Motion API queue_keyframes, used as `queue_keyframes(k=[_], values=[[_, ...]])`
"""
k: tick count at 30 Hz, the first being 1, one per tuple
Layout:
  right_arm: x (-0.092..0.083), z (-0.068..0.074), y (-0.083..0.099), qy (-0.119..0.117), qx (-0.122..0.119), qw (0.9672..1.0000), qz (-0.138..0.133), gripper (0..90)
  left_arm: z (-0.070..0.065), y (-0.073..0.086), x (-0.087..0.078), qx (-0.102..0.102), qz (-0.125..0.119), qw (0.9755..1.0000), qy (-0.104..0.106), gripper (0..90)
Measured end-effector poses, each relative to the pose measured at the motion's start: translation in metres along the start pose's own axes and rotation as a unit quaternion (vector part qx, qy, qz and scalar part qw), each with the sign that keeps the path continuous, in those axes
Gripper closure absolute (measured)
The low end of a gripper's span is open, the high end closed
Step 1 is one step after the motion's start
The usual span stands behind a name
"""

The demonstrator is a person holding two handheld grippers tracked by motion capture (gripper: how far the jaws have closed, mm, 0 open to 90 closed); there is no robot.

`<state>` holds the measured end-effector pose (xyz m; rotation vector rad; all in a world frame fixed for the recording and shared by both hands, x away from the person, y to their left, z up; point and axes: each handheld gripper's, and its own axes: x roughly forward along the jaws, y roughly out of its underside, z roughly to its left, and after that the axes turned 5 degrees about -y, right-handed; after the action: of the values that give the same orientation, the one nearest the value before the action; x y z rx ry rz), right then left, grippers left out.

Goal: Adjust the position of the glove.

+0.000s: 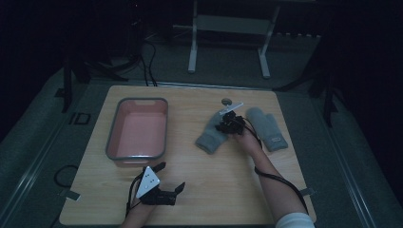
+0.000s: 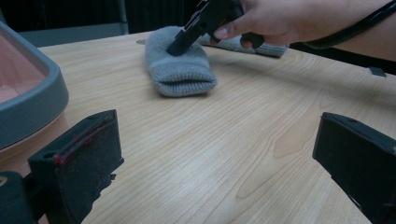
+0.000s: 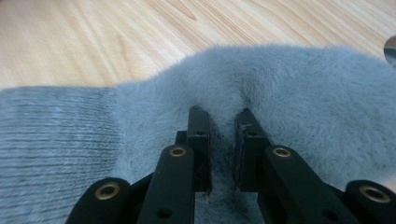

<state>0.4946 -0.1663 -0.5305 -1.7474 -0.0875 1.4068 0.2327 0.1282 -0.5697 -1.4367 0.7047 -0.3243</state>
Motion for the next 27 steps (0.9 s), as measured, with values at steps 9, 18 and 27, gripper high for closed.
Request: queue_keyframes(k=[9, 18, 27], values=[[-0.028, 0.022, 0.000, -0.038, -0.031, 0.9985, -0.022, 81.7, 0.000, 0.000, 0.001, 0.002, 0.001, 1.0000, -0.003, 1.6], [-0.063, 0.062, -0.004, -0.112, -0.097, 0.9876, -0.052, 81.9, 0.000, 0.000, 0.001, 0.002, 0.002, 1.0000, -0.003, 1.5], [-0.064, 0.103, -0.003, -0.191, -0.158, 0.9685, -0.029, 81.7, -0.001, 0.000, 0.001, 0.005, 0.003, 1.0000, -0.003, 1.5]])
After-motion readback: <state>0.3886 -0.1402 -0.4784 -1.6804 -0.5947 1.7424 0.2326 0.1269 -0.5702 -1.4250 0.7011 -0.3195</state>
